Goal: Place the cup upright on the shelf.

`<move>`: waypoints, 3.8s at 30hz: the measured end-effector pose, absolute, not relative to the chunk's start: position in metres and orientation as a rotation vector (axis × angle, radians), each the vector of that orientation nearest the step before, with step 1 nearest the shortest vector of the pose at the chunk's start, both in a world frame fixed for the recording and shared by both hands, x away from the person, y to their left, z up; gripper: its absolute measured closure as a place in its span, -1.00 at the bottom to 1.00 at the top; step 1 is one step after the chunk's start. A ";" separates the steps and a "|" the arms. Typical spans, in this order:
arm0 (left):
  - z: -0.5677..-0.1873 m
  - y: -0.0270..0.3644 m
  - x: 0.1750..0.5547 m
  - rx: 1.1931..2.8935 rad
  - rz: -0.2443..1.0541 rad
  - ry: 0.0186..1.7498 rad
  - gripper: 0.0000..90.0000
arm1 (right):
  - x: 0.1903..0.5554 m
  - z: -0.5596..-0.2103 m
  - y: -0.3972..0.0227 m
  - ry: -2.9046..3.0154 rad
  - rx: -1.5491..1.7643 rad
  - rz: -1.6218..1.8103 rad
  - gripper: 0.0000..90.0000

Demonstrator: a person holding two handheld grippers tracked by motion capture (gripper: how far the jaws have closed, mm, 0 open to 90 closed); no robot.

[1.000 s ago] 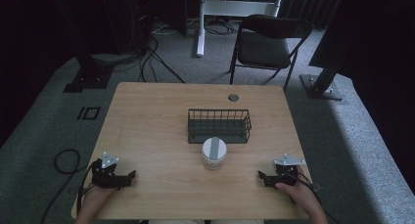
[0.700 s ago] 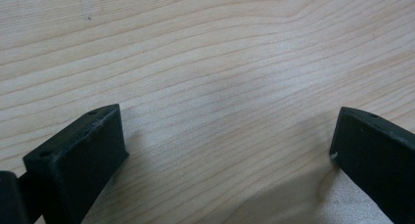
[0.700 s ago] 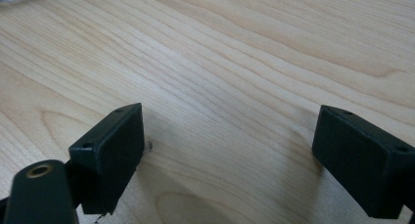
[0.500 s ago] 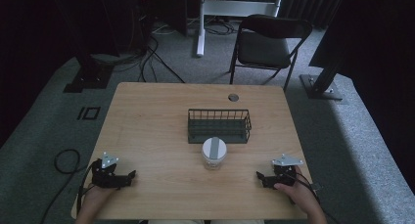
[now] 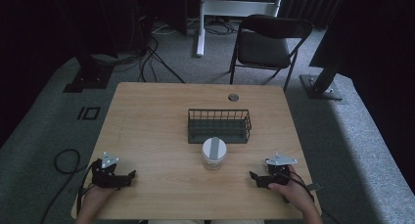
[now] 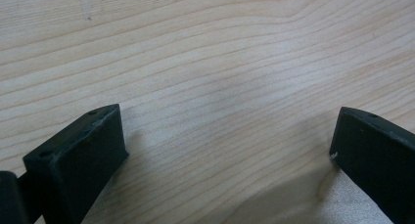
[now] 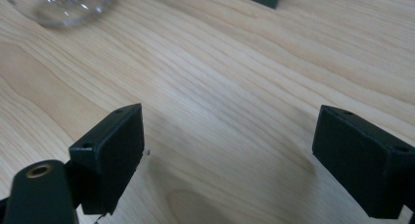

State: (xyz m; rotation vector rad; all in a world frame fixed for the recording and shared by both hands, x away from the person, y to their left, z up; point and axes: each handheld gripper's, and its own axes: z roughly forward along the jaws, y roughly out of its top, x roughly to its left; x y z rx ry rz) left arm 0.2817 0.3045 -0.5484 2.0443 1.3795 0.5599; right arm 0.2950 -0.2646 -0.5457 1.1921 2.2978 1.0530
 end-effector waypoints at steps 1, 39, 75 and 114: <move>-0.548 0.305 0.282 2.044 0.560 1.380 -1.00 | 0.295 -0.546 -0.265 2.298 1.192 1.053 -0.74; -0.548 0.304 0.282 2.044 0.559 1.381 -1.00 | 0.299 -0.536 -0.194 2.397 0.954 1.221 -0.74; -0.548 0.305 0.282 2.044 0.559 1.381 -1.00 | 0.311 -0.533 -0.144 2.306 0.920 1.421 -0.74; -0.548 0.304 0.282 2.043 0.559 1.381 -1.00 | 0.320 -0.532 -0.130 2.220 0.950 1.448 -0.64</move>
